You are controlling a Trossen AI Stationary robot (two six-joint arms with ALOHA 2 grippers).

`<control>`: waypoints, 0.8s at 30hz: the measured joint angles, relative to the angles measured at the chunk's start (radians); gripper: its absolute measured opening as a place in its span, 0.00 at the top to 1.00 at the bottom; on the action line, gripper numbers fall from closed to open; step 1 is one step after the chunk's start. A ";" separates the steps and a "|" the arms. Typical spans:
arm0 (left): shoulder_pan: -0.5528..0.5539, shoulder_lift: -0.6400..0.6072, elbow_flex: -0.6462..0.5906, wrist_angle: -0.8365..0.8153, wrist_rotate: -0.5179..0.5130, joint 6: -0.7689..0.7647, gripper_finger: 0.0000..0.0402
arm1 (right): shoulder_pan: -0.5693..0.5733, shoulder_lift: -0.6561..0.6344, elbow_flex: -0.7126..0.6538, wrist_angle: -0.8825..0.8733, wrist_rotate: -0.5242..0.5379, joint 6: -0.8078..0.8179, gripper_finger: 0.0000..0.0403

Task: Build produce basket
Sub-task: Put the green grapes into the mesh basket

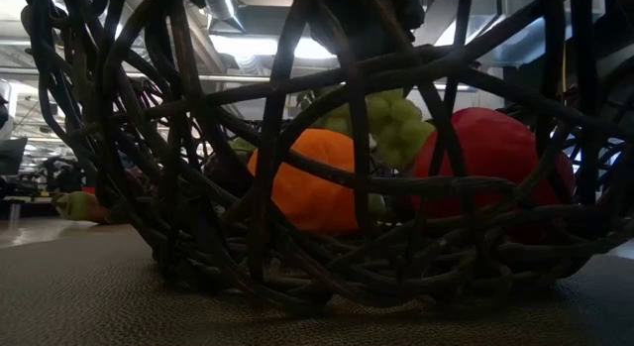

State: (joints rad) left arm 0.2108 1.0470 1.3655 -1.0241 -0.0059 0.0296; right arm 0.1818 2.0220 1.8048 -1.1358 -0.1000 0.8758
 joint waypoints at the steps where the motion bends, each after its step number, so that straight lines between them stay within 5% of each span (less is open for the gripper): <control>1: 0.000 0.000 0.000 0.000 0.000 0.000 0.81 | 0.000 0.000 0.000 0.000 0.000 -0.006 0.45; 10: 0.000 0.000 0.000 0.000 0.000 0.000 0.81 | -0.001 0.002 -0.011 0.010 0.019 0.001 0.55; 24: 0.000 0.000 0.000 0.000 0.038 0.027 0.81 | -0.014 0.003 -0.101 0.029 -0.062 -0.075 0.42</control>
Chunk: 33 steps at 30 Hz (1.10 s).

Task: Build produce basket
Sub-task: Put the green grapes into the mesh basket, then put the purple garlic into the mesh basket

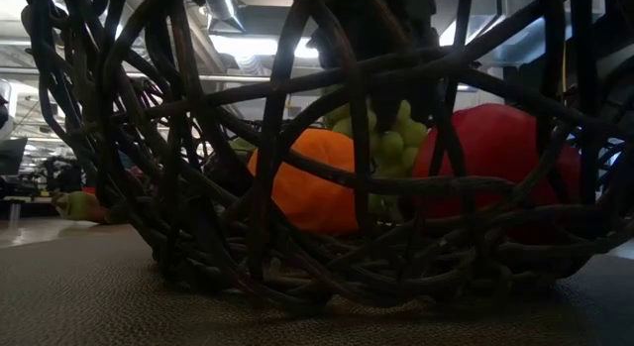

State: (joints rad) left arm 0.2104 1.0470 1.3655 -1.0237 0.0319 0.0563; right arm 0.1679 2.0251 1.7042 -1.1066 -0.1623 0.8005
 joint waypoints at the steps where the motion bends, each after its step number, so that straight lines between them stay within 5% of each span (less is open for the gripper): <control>1: 0.000 0.000 0.000 0.000 0.000 0.000 0.81 | -0.001 0.000 0.000 0.003 0.001 0.008 0.42; 15: 0.001 0.000 0.000 0.000 0.001 0.000 0.81 | 0.014 -0.016 0.083 -0.026 0.105 0.031 0.42; 21: 0.001 0.000 0.000 0.000 0.001 0.000 0.81 | 0.014 -0.016 0.084 -0.079 0.075 0.080 0.42; 25: 0.001 0.000 0.000 0.000 0.001 0.001 0.81 | 0.019 -0.017 0.084 -0.018 -0.018 -0.056 0.41; 33: 0.001 0.000 0.000 0.000 0.085 0.018 0.81 | 0.019 -0.019 0.085 -0.055 0.070 -0.036 0.41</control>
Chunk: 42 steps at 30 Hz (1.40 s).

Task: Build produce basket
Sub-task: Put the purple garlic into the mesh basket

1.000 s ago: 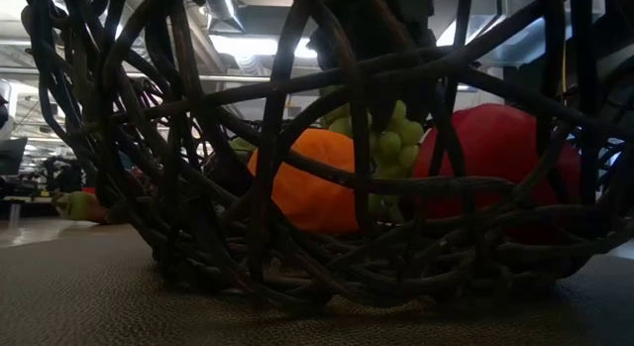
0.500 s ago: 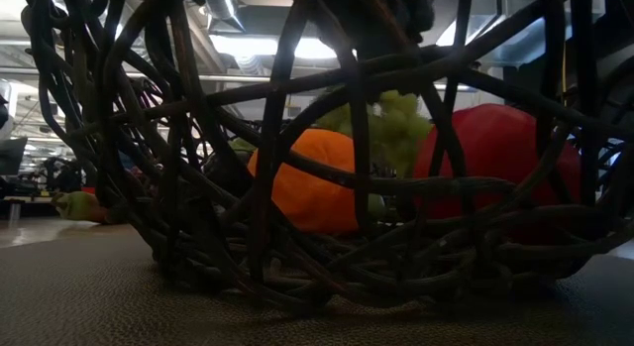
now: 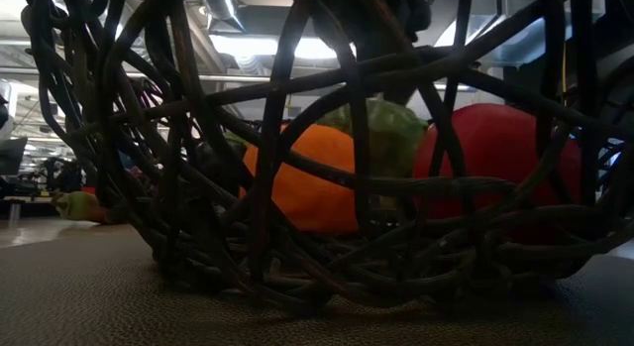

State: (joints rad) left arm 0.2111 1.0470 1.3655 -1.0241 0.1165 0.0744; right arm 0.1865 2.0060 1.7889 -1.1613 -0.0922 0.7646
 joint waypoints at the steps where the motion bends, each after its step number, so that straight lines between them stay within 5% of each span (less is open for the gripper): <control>1: 0.000 0.000 0.000 0.000 0.006 0.007 0.81 | 0.002 0.000 0.000 -0.006 0.020 0.015 0.41; 9: 0.000 0.000 0.000 0.000 0.009 0.019 0.81 | 0.001 -0.040 0.018 -0.008 0.068 0.015 0.41; 23: 0.000 0.000 0.000 0.010 -0.003 0.033 0.81 | -0.068 -0.238 0.069 -0.011 0.450 -0.065 0.41; 35: 0.109 0.027 0.000 0.081 -0.056 -0.024 0.81 | -0.258 -0.268 0.069 -0.020 0.424 -0.382 0.41; 42: 0.220 0.137 0.000 0.119 -0.055 0.000 0.81 | -0.409 -0.268 0.069 0.010 0.236 -0.578 0.41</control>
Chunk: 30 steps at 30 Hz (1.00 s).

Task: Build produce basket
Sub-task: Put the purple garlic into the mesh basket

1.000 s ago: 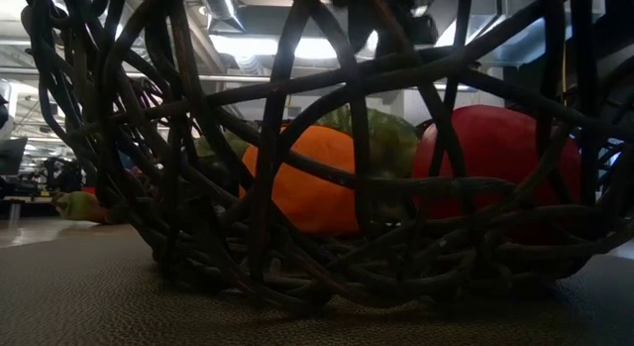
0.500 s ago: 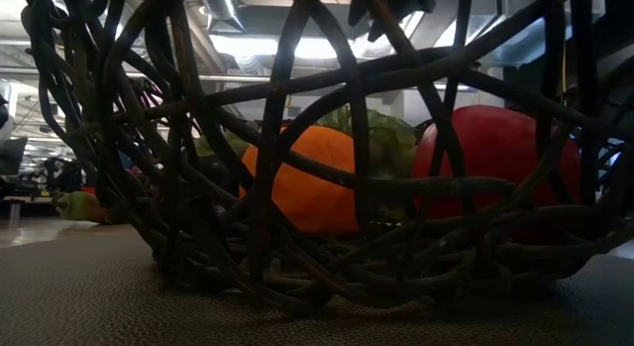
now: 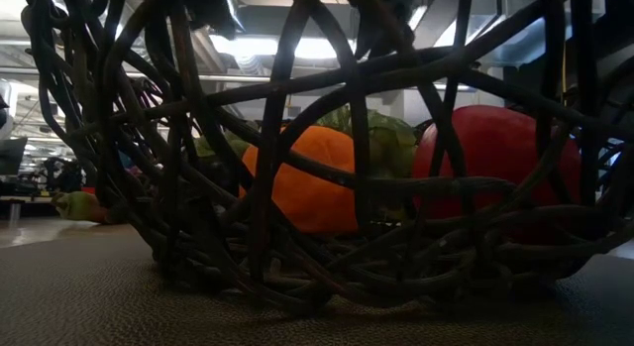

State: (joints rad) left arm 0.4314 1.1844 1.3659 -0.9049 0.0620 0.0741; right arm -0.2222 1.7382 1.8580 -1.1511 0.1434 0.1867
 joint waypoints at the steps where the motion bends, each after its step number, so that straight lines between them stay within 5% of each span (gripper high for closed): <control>1: 0.012 0.021 0.000 0.008 0.005 0.007 0.81 | -0.021 0.000 0.000 0.013 -0.027 -0.034 0.41; 13: 0.147 0.204 0.000 0.108 0.091 0.003 0.81 | -0.231 0.002 0.000 0.074 -0.039 -0.066 0.41; 18: 0.174 0.226 0.000 0.127 0.110 -0.014 0.81 | -0.322 0.011 -0.001 0.069 0.050 0.102 0.42; 21: 0.182 0.235 0.000 0.161 0.110 -0.018 0.81 | -0.387 0.034 -0.002 0.075 -0.008 0.199 0.42; 30: 0.225 0.261 -0.001 0.209 0.117 -0.022 0.81 | -0.444 0.194 -0.002 0.183 -0.174 0.151 0.47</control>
State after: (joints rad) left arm 0.6561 1.4455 1.3649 -0.6963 0.1791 0.0525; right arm -0.6664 1.9326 1.8565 -0.9683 -0.0310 0.3377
